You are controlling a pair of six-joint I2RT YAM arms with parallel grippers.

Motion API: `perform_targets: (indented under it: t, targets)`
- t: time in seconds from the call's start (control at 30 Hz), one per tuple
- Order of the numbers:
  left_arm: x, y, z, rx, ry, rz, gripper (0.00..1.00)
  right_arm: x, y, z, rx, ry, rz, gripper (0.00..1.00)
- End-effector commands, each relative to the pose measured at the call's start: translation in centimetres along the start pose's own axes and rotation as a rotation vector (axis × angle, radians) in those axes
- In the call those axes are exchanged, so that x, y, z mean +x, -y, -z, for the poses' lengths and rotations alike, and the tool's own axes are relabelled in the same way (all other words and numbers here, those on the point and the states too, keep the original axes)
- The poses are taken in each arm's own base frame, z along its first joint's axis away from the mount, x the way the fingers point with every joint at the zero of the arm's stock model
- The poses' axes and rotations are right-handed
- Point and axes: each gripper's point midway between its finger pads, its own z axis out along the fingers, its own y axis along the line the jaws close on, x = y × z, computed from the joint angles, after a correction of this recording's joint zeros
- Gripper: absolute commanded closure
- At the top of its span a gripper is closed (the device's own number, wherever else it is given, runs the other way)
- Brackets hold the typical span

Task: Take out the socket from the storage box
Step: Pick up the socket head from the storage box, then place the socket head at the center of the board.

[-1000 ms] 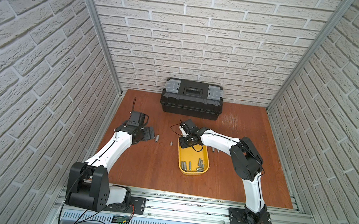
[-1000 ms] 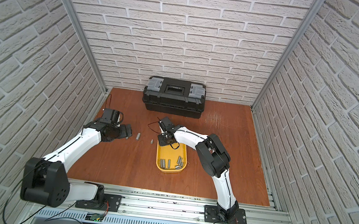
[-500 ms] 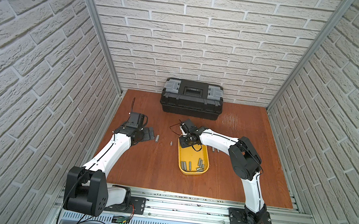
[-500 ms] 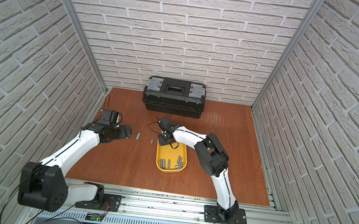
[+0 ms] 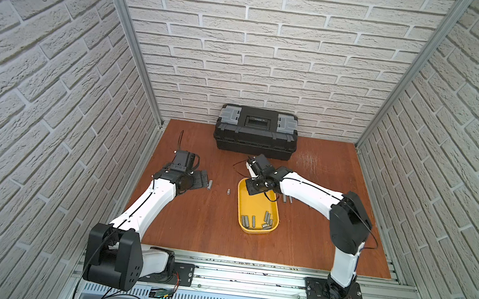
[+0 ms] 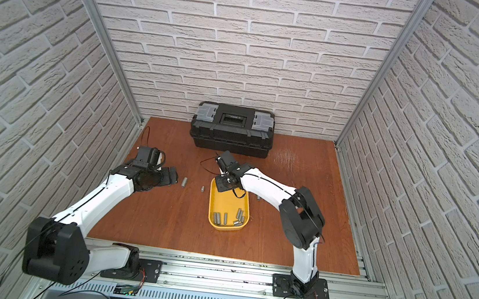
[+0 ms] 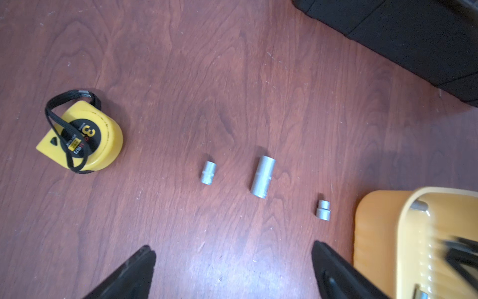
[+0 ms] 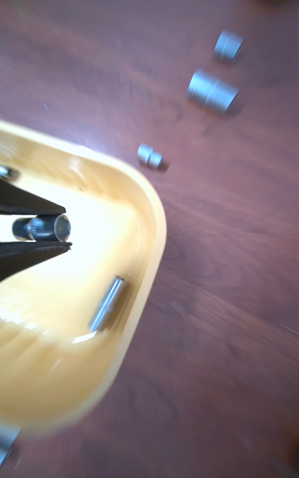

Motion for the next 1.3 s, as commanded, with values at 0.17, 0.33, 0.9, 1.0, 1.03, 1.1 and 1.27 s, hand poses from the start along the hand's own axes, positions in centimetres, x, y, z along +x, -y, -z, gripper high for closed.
perform_targets:
  t: [0.17, 0.33, 0.9, 1.0, 1.03, 1.1, 1.27]
  targets:
    - [-1.2, 2.6, 0.3, 0.062, 0.034, -0.044, 0.02, 4.5, 9.5, 6.7, 0.149, 0.069, -0.189, 0.88]
    - [-1.1, 4.0, -0.2, 0.085, 0.028, -0.067, 0.02, 10.1, 15.3, 6.5, 0.223, 0.019, -0.353, 0.88]
    - [0.5, 13.0, -0.9, 0.207, -0.009, -0.203, 0.03, 15.8, 19.1, 0.4, 0.237, -0.145, -0.494, 0.88]
    - [0.9, 14.7, -1.2, 0.215, -0.022, -0.240, 0.05, 16.1, 19.2, 0.1, 0.237, -0.157, -0.497, 0.87]
    - [1.0, 15.4, -1.2, 0.222, -0.022, -0.253, 0.05, 16.2, 19.2, 0.1, 0.240, -0.159, -0.497, 0.87]
    - [1.1, 16.7, -1.1, 0.236, -0.016, -0.274, 0.05, 16.6, 19.3, 0.0, 0.242, -0.166, -0.501, 0.86]
    - [2.2, 19.2, -1.8, 0.226, -0.049, -0.331, 0.07, 17.1, 19.3, -0.2, 0.236, -0.173, -0.513, 0.83]
